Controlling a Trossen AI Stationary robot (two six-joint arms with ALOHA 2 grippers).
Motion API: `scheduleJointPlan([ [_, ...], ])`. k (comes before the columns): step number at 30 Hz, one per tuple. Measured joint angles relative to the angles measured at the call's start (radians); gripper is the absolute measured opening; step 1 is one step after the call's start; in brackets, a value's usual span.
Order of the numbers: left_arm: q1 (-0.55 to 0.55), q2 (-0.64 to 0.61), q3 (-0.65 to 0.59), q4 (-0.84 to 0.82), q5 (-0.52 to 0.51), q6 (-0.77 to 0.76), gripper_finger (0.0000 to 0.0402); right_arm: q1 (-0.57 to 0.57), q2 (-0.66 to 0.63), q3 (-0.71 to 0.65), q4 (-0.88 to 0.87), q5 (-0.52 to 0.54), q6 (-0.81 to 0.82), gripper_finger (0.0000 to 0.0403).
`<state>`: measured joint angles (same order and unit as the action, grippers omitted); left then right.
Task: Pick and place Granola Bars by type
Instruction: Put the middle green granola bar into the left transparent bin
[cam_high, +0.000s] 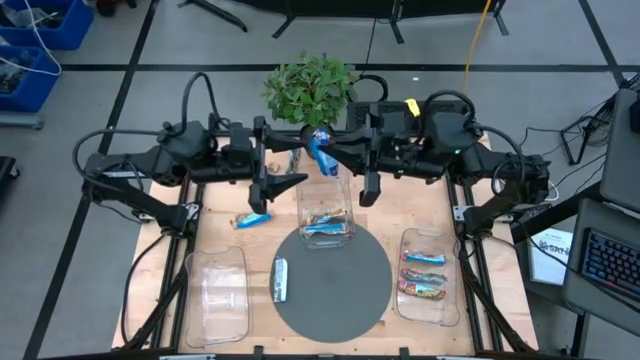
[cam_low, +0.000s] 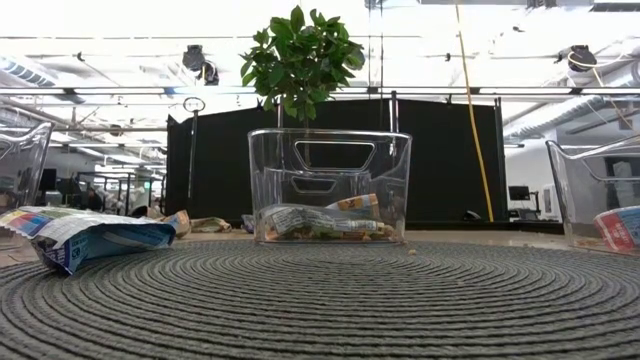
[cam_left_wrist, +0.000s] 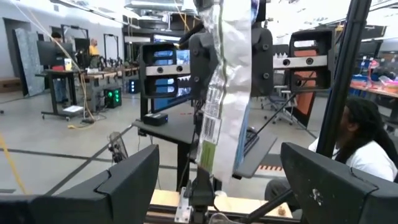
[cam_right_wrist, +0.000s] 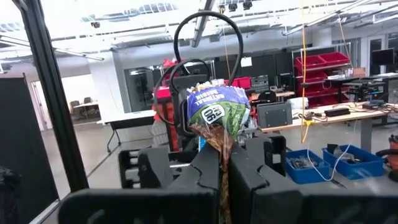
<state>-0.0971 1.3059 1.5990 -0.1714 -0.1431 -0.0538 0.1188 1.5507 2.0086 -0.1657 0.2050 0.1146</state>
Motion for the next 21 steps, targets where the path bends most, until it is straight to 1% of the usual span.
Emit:
scheduleJointPlan([
  [5,0.000,0.016,0.000,0.019,0.006,0.008,0.0340,-0.002,0.018,0.000,0.037,0.000,-0.008,0.0000],
  [11,0.000,0.017,0.000,0.028,0.027,-0.009,0.0340,-0.008,0.033,0.000,0.043,-0.001,-0.006,0.0000],
  [14,0.000,0.017,0.000,0.046,0.031,-0.010,0.0340,-0.009,0.051,-0.001,0.082,-0.025,-0.006,0.0000],
  [17,0.000,0.039,0.002,0.073,0.037,-0.008,0.0340,-0.009,0.062,-0.001,0.088,-0.027,-0.007,0.0000],
  [21,0.000,0.059,-0.002,0.060,0.063,-0.010,0.0340,-0.014,0.066,-0.001,0.091,-0.027,-0.004,0.0000],
])
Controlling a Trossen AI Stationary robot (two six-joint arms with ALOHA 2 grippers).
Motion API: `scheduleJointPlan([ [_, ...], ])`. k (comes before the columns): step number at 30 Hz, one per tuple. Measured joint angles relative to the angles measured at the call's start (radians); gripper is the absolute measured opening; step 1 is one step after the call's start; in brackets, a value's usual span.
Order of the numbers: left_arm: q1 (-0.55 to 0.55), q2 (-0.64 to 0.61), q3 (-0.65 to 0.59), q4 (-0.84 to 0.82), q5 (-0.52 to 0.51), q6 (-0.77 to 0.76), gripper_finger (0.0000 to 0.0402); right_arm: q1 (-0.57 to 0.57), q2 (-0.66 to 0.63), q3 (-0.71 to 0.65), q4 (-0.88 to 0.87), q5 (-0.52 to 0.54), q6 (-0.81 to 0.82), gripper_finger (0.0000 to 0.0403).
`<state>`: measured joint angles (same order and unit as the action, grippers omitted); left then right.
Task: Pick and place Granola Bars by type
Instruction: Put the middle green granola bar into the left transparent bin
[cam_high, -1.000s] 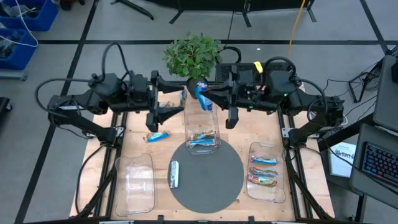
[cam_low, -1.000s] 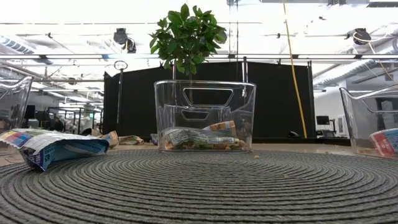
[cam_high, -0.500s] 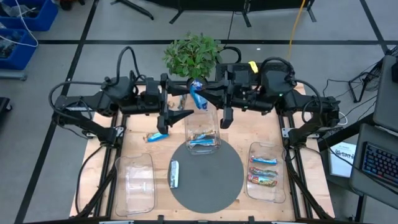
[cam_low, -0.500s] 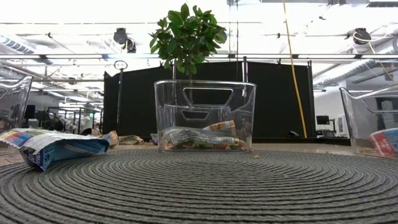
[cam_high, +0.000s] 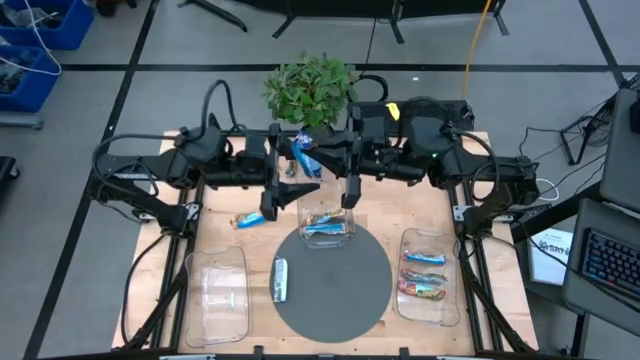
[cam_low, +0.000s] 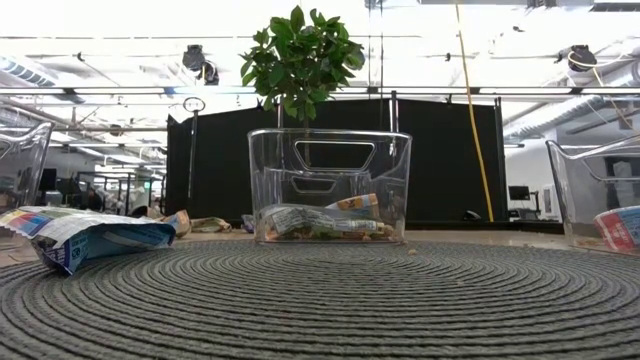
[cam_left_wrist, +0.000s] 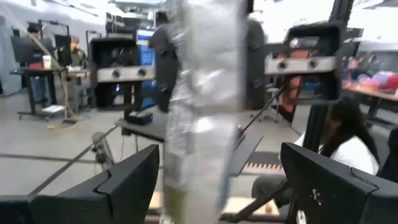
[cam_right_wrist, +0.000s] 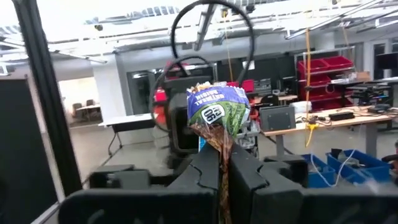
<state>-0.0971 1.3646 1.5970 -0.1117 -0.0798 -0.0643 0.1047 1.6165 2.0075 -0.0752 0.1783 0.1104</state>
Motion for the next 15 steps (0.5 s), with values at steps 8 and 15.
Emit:
scheduleJointPlan([
  [8,-0.002,0.010,0.002,0.003,0.009,-0.027,0.0333,0.000,-0.002,0.000,0.004,-0.001,0.001,0.0000],
  [15,-0.001,0.010,0.002,0.003,0.009,-0.048,0.0231,0.000,-0.002,0.000,0.004,0.000,0.008,0.0000],
])
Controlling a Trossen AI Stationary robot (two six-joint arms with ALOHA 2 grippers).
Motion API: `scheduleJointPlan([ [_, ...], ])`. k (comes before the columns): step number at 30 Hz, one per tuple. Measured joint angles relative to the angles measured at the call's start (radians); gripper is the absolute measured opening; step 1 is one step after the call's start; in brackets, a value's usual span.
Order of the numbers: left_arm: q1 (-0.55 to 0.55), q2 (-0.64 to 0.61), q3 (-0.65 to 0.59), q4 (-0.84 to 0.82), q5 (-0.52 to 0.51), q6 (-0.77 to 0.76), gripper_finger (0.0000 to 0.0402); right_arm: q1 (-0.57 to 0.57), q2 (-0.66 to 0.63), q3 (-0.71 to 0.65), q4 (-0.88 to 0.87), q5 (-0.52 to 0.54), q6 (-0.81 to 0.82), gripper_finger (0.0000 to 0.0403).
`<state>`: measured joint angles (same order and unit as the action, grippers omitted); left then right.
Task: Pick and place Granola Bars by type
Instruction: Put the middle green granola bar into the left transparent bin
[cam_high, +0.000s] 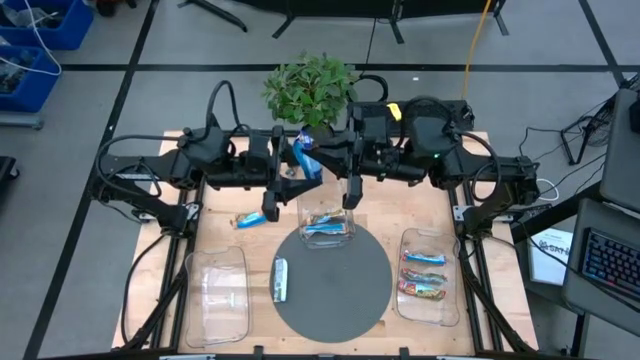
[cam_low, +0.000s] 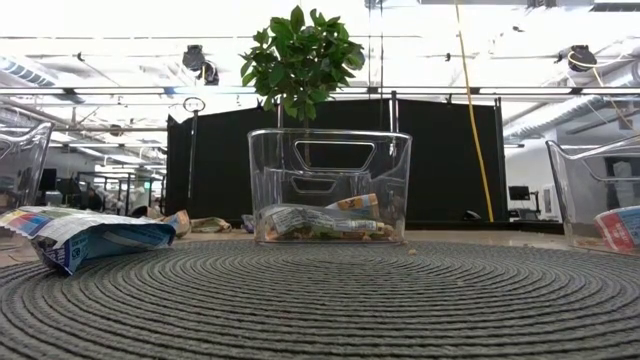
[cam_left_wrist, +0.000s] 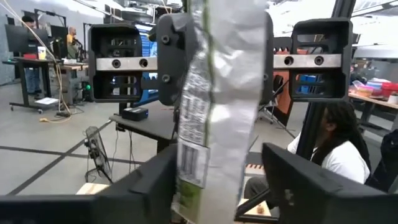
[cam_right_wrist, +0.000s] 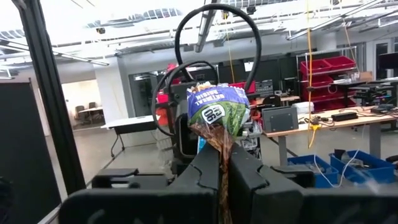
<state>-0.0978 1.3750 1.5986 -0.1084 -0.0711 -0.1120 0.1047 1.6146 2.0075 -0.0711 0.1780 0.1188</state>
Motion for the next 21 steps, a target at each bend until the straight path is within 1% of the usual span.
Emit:
scheduleJointPlan([
  [7,0.000,0.000,0.000,0.002,-0.008,-0.026,0.0107,0.006,0.000,0.000,0.013,0.000,0.000,0.0000],
  [12,-0.003,-0.001,0.000,0.006,-0.008,-0.026,0.0037,0.008,0.000,-0.002,0.028,0.000,-0.009,0.0005],
  [16,-0.003,-0.001,0.000,0.006,0.000,-0.023,0.0029,0.008,0.001,-0.002,0.034,0.001,-0.032,0.0029],
  [21,-0.004,-0.001,0.000,-0.001,0.001,-0.028,0.0026,0.008,0.001,-0.002,0.038,0.002,-0.038,0.0078],
])
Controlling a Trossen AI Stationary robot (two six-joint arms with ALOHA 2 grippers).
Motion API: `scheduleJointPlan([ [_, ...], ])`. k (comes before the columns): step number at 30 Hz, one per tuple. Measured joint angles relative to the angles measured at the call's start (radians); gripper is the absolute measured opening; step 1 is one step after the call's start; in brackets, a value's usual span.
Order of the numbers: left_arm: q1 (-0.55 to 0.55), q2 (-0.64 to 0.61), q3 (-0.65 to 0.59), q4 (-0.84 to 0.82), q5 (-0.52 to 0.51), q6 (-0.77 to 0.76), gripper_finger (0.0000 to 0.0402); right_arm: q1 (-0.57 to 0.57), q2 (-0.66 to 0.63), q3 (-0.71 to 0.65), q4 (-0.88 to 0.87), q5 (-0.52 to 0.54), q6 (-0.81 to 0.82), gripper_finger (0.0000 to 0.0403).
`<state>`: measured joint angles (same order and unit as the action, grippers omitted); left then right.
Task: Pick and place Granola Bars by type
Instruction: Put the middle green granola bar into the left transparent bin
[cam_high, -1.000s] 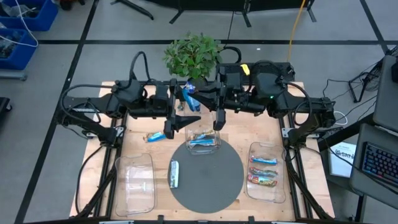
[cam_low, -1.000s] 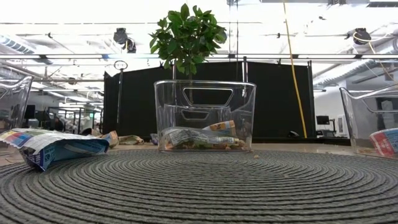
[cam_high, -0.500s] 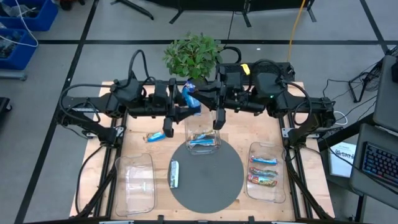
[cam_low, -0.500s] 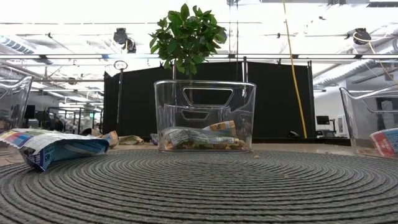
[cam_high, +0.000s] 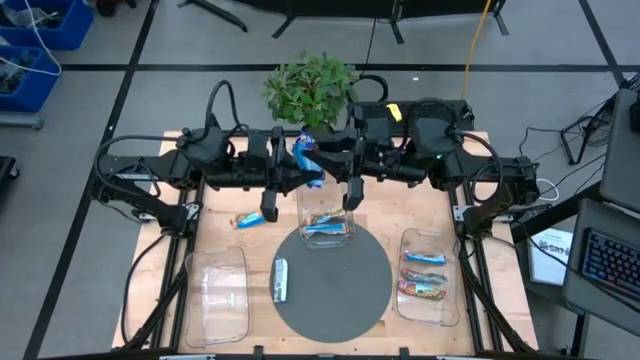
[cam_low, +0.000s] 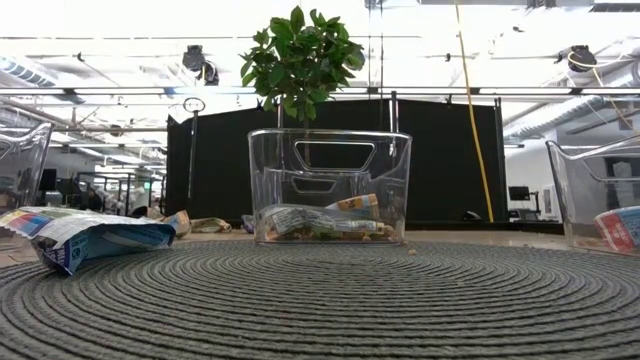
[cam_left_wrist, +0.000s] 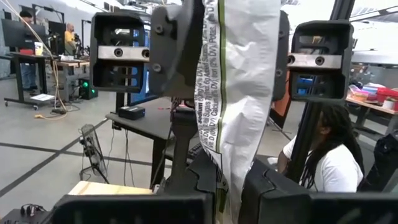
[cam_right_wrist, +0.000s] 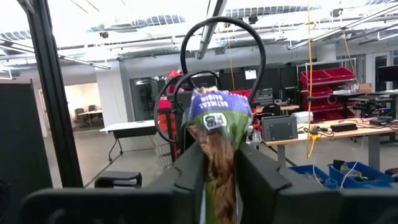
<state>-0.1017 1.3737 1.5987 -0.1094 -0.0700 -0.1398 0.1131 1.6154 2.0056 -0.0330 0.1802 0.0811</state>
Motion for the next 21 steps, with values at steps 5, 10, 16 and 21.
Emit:
scheduleJointPlan([
  [5,0.000,-0.001,0.000,-0.005,-0.003,0.001,0.0024,0.000,-0.005,0.000,-0.003,0.006,-0.026,0.0142],
  [10,-0.001,-0.054,-0.001,-0.107,-0.106,0.015,0.0023,0.007,-0.063,0.000,-0.094,0.103,-0.072,0.0191],
  [16,-0.052,-0.144,-0.001,-0.236,-0.246,0.006,0.0022,0.007,-0.143,0.003,-0.267,0.241,-0.069,0.0220],
  [21,-0.123,-0.206,0.000,-0.367,-0.387,-0.084,0.0021,0.008,-0.185,0.002,-0.386,0.317,-0.068,0.0230],
])
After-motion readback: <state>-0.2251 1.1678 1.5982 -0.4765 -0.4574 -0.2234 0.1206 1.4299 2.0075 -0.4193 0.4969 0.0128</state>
